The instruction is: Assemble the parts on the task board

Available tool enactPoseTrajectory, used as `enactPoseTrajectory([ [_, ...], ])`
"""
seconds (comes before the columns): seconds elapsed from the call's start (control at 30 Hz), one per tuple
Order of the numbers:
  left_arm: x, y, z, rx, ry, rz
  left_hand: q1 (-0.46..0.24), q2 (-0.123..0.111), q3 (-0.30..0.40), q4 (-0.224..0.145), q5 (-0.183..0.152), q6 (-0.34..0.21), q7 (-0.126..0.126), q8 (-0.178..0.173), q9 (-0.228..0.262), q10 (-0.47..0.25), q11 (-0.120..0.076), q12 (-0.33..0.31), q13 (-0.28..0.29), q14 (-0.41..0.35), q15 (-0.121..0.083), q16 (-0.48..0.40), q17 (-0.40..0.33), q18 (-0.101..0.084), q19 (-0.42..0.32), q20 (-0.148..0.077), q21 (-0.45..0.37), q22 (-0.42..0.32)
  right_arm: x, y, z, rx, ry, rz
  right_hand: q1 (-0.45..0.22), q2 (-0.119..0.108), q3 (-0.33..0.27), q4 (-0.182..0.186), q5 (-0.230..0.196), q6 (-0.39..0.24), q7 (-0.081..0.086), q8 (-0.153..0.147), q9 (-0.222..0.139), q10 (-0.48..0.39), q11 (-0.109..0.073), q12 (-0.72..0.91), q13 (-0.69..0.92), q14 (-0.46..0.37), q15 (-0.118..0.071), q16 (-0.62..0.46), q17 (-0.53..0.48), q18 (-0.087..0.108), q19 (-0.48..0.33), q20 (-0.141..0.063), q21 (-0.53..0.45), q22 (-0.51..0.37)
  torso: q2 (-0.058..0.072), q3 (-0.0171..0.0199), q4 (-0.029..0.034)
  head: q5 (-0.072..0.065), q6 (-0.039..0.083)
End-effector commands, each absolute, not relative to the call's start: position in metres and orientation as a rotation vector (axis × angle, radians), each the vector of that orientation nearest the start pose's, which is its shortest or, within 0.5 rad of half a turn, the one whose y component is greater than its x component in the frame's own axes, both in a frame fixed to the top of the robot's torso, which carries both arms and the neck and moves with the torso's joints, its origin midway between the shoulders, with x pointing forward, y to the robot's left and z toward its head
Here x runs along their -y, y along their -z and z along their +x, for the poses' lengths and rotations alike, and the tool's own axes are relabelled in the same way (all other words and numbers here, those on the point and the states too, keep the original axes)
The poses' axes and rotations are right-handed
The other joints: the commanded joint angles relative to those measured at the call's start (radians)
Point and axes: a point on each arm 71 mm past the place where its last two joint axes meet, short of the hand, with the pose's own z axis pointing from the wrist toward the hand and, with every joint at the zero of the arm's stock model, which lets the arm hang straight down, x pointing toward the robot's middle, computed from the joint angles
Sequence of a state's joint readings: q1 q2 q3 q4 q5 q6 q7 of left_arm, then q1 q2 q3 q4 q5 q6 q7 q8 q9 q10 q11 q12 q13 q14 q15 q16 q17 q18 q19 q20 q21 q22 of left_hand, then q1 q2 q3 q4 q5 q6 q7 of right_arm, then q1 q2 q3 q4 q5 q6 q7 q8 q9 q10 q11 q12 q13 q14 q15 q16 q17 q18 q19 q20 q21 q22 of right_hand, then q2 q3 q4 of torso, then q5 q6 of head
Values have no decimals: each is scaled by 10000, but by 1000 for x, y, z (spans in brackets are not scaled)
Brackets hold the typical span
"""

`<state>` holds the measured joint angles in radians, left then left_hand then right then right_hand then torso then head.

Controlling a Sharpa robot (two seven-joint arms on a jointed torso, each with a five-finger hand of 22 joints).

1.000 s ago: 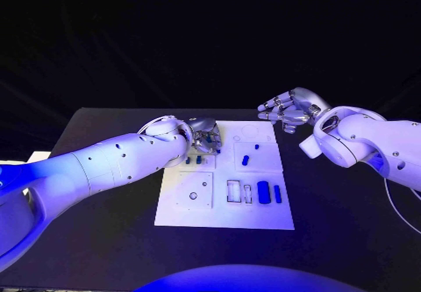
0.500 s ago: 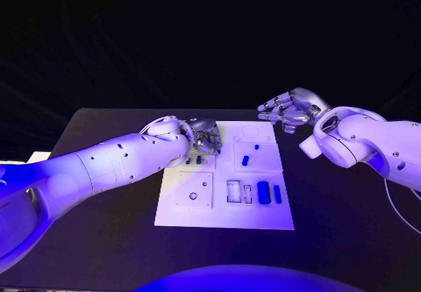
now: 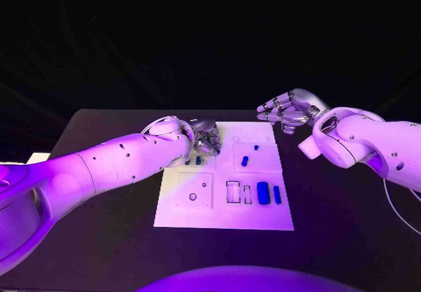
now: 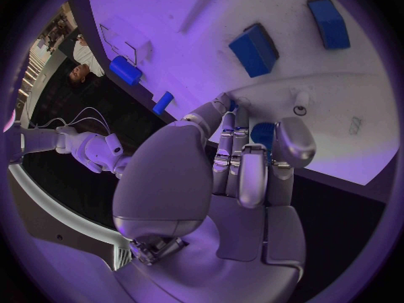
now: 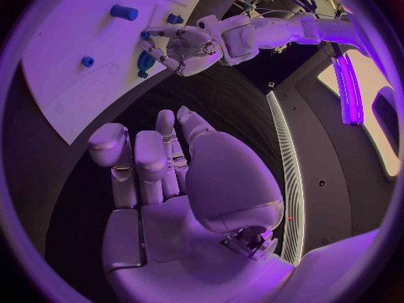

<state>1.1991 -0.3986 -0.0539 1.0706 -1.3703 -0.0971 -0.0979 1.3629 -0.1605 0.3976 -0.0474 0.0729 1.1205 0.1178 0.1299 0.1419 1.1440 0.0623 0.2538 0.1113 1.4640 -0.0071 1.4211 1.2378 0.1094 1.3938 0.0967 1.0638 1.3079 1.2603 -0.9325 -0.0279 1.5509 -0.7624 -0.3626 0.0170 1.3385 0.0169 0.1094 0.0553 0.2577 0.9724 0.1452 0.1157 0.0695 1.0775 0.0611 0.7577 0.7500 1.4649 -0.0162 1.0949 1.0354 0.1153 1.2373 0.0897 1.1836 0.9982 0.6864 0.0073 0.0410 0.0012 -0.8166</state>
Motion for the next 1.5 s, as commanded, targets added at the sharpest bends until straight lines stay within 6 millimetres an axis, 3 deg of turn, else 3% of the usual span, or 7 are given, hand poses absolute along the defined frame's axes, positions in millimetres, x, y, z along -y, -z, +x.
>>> enactPoseTrajectory([
  [0.03,-91,232,542,-19368,6327,2138,115,57,3,-75,-6,49,-28,51,6,-6,4,25,-14,63,-44,19,2,-67,56,-31,36,262,241,151,493,-16581,-9875,4786,-48,27,51,9,54,-4,51,45,-2,-79,-16,16,-10,-50,-8,-30,12,97,-52,11,-32,-6,2,-3,9,-4,-1],
  [0.77,-85,233,541,-19264,5969,2820,446,329,488,-350,15,249,-63,112,1,-8,-48,131,57,81,-97,61,23,-97,103,-94,169,386,241,151,493,-16581,-9875,4788,-45,33,79,24,55,-4,53,52,-2,-81,-15,26,-19,-47,-9,-32,16,97,-48,10,-36,-7,-2,2,7,12,-95],
  [1.2,-85,228,541,-18598,6407,2596,350,394,692,-363,20,413,4,142,1,130,-41,147,69,111,-97,93,59,-126,166,-99,309,478,241,151,493,-16558,-9882,4786,-45,33,79,24,55,-4,53,52,-2,-81,-15,26,-19,-47,-9,-32,16,97,-48,10,-36,-7,-6,-8,-8,-26,-49],
  [1.5,-89,218,537,-17964,7214,2007,284,369,946,-415,43,492,72,76,-24,248,-2,-89,0,149,-79,105,59,-158,246,-85,456,569,242,151,493,-16553,-9874,4791,-45,33,79,24,55,-4,53,52,-2,-81,-15,26,-19,-47,-9,-32,16,97,-48,10,-36,-7,-21,0,31,-36,-36],
])
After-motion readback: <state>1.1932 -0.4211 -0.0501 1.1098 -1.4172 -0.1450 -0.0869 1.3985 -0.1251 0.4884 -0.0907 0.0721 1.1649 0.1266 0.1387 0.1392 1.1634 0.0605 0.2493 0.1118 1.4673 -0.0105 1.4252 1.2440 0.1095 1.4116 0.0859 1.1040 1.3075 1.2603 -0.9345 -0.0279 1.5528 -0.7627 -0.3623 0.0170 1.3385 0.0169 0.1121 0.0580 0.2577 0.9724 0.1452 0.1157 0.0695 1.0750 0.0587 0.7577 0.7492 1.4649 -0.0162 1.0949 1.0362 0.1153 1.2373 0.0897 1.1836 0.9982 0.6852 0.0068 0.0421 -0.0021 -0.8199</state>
